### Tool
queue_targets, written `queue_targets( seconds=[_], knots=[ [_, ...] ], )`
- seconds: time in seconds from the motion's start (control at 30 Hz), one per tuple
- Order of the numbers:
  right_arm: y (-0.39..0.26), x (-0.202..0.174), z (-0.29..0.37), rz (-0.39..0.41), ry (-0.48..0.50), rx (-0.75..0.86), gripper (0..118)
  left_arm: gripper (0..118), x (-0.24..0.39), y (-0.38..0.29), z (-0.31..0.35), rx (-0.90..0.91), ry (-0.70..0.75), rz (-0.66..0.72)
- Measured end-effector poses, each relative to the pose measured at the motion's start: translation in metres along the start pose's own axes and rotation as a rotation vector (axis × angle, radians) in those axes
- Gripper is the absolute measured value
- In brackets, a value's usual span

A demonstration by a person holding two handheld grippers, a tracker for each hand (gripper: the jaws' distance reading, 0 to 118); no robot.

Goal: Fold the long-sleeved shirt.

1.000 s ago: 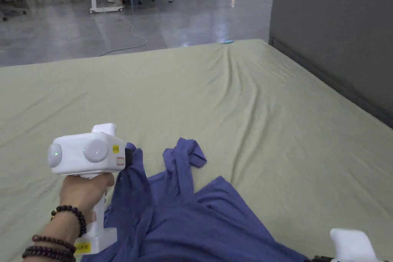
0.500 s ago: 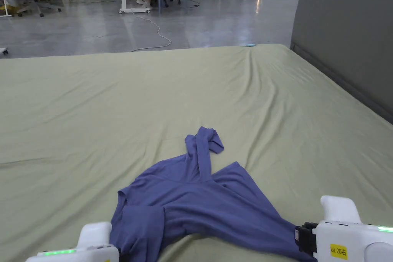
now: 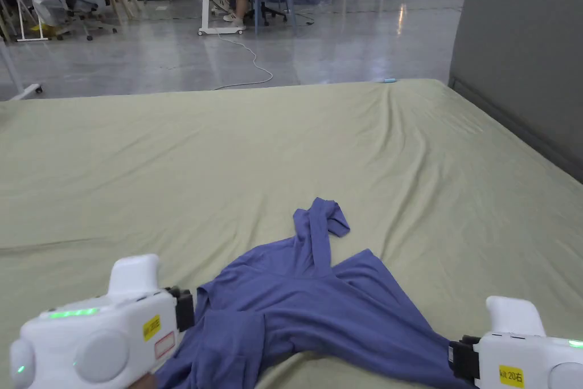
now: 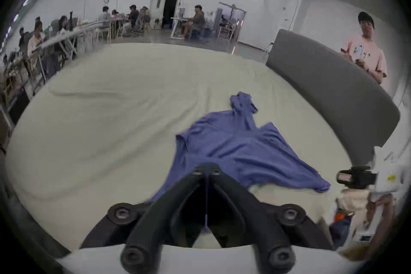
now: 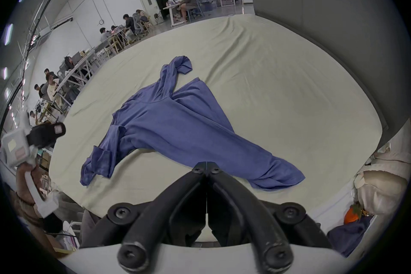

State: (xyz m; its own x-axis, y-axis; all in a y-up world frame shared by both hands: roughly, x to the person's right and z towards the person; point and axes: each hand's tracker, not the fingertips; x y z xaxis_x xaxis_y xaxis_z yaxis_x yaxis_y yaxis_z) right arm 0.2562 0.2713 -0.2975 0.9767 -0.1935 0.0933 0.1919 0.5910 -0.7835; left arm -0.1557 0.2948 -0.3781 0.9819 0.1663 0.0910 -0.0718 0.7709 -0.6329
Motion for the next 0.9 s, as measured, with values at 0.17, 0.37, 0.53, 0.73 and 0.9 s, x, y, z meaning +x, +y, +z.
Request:
queue_targets(
  seconds=[0.17, 0.37, 0.53, 0.73, 0.9],
  knots=[
    [-0.001, 0.005, -0.002, -0.011, -0.002, -0.003, 0, 2, 0.001, 0.045, -0.078, -0.147, -0.111, 0.005],
    [0.004, 0.013, -0.009, -0.027, -0.028, -0.032, 0, 109, 0.013, 0.061, -0.187, -0.329, -0.049, -0.049],
    [0.010, 0.019, -0.014, -0.037, -0.056, -0.049, 0, 104, 0.012, 0.044, -0.243, -0.491, 0.074, -0.083],
    [0.021, 0.027, -0.019, -0.056, -0.083, -0.040, 0, 58, 0.027, 0.030, -0.227, -0.433, 0.142, -0.155],
    [0.043, 0.039, -0.017, -0.111, -0.081, 0.040, 0, 0, 0.021, 0.041, -0.204, -0.416, 0.003, -0.088]
  ],
)
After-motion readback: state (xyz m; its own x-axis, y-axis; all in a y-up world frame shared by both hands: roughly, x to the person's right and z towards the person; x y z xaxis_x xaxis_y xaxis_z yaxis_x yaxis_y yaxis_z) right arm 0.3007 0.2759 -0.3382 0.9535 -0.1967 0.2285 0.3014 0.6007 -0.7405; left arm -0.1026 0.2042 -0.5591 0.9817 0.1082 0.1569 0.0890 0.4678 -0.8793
